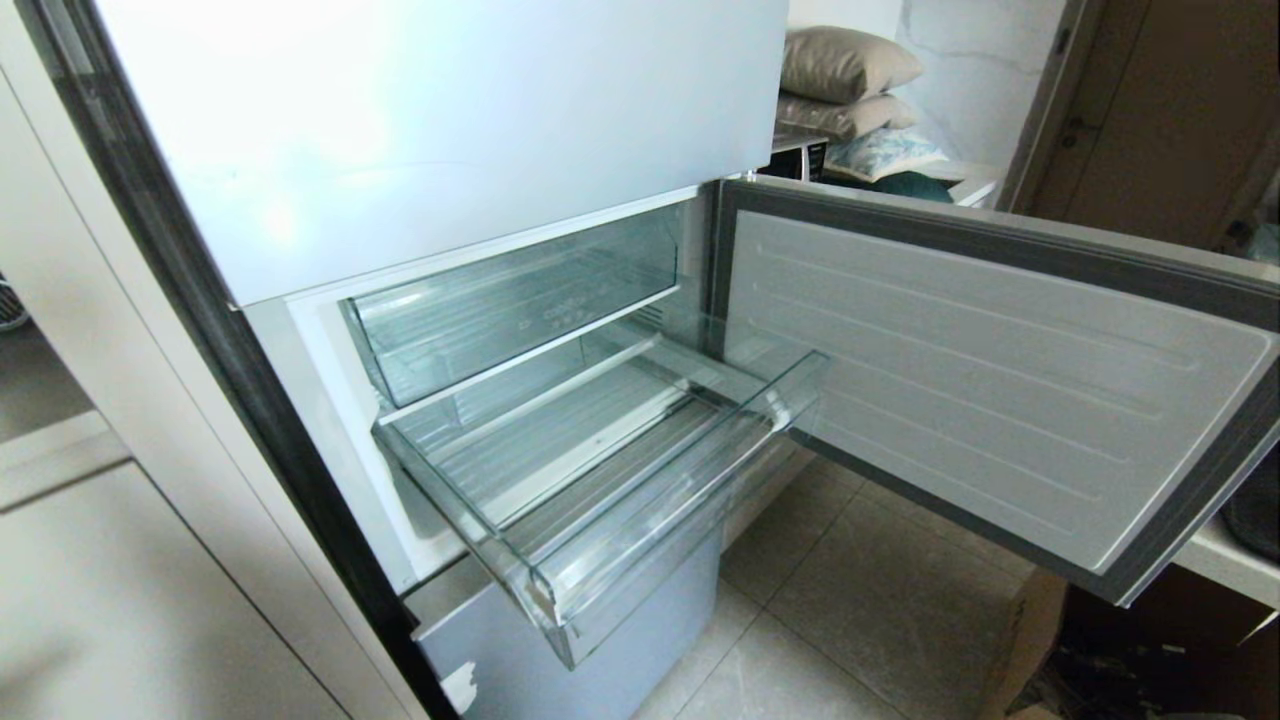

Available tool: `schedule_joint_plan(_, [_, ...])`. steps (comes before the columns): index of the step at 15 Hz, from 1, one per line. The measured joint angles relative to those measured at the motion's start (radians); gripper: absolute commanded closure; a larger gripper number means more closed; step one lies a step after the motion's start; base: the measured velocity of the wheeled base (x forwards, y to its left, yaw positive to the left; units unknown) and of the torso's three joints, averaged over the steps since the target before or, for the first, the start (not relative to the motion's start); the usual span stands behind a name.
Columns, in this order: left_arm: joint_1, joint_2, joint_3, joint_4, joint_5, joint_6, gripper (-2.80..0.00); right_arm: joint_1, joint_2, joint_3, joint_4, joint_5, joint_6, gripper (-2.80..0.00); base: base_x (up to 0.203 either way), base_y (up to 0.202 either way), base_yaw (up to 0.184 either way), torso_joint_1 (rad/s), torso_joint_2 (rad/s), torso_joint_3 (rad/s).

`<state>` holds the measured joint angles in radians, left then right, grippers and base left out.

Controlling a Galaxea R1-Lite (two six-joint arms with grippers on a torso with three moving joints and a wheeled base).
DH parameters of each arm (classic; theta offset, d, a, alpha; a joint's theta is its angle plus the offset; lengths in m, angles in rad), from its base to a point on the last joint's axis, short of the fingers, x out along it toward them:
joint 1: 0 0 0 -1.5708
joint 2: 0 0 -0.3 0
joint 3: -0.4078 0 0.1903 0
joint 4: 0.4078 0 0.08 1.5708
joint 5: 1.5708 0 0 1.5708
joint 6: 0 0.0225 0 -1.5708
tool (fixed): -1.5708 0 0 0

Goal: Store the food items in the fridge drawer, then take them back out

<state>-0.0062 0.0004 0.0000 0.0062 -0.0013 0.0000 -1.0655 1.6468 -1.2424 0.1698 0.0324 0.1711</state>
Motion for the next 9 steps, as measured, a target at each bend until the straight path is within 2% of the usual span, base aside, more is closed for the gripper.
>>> schedule_joint_plan(3, [0.0, 0.0, 0.0, 0.0, 0.0, 0.0, 0.0, -0.001, 0.159, -0.091, -0.005, 0.076, 0.011, 0.0, 0.0, 0.0, 0.0, 0.0, 0.0, 0.0])
schedule_joint_plan(9, [0.0, 0.0, 0.0, 0.0, 0.0, 0.0, 0.0, 0.066, 0.42, -0.308, -0.005, 0.136, 0.018, 0.0, 0.0, 0.0, 0.0, 0.0, 0.0, 0.0])
